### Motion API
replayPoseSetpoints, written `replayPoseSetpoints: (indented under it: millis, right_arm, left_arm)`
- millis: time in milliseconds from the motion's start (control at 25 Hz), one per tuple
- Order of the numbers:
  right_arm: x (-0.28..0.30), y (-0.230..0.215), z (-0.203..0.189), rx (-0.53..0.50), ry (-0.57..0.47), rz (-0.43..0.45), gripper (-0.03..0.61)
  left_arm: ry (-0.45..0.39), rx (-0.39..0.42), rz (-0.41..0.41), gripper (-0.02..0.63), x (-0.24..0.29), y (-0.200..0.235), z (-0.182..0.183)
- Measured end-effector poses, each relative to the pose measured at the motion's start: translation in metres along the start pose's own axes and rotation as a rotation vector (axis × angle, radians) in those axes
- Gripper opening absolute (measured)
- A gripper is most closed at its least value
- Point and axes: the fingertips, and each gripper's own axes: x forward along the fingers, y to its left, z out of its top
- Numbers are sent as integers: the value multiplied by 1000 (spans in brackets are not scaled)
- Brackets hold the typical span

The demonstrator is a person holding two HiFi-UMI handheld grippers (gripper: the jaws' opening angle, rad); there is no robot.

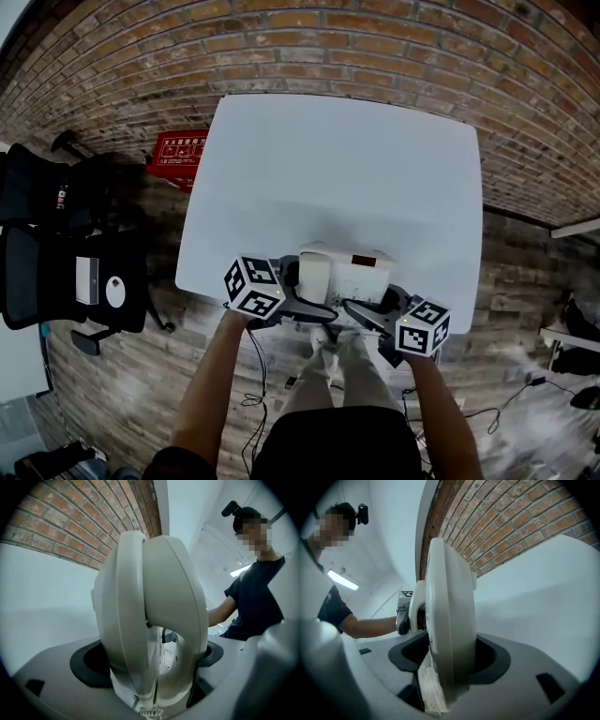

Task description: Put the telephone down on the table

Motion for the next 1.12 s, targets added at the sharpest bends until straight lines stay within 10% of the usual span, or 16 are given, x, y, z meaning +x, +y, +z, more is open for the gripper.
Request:
replayPoseSetpoints:
  millis: [1120]
  right_arm:
    - [24,-25,-9,42,20,-5,264]
  left_arm:
    - [87,-33,25,495,2,34,-17]
